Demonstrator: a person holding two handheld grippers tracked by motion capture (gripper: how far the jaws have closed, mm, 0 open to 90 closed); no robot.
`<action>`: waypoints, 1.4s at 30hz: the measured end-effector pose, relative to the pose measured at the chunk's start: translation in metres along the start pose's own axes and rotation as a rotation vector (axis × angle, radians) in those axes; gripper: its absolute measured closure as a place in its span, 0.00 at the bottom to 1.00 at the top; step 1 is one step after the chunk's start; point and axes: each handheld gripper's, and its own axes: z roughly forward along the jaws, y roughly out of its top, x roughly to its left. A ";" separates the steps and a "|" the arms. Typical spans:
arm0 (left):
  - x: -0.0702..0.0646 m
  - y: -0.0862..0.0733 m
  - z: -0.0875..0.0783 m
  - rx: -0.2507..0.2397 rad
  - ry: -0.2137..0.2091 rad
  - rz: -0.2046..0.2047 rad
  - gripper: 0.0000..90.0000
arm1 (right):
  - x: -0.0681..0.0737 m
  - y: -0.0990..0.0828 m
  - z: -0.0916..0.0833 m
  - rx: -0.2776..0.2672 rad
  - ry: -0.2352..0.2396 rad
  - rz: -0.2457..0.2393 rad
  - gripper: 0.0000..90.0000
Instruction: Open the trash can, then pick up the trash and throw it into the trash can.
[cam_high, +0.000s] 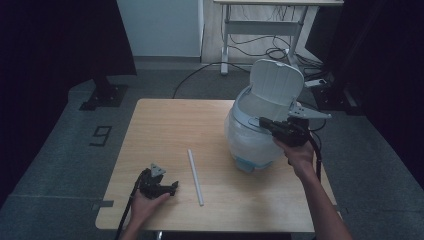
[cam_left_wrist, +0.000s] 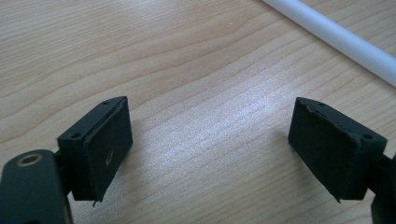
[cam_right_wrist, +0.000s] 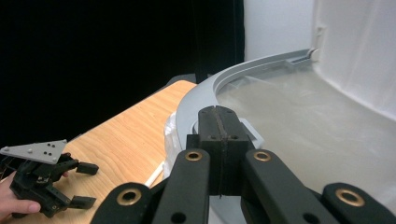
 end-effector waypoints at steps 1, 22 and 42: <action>0.000 0.000 0.000 0.000 0.000 0.000 0.15 | 0.000 -0.002 -0.009 -0.016 -0.003 -0.008 0.96; 0.000 0.000 0.000 -0.001 0.000 0.000 0.15 | -0.002 -0.100 -0.088 -0.080 -0.126 0.009 0.41; 0.001 0.003 -0.008 -0.040 0.012 -0.022 0.17 | -0.022 -0.171 -0.080 0.047 -0.194 0.061 0.40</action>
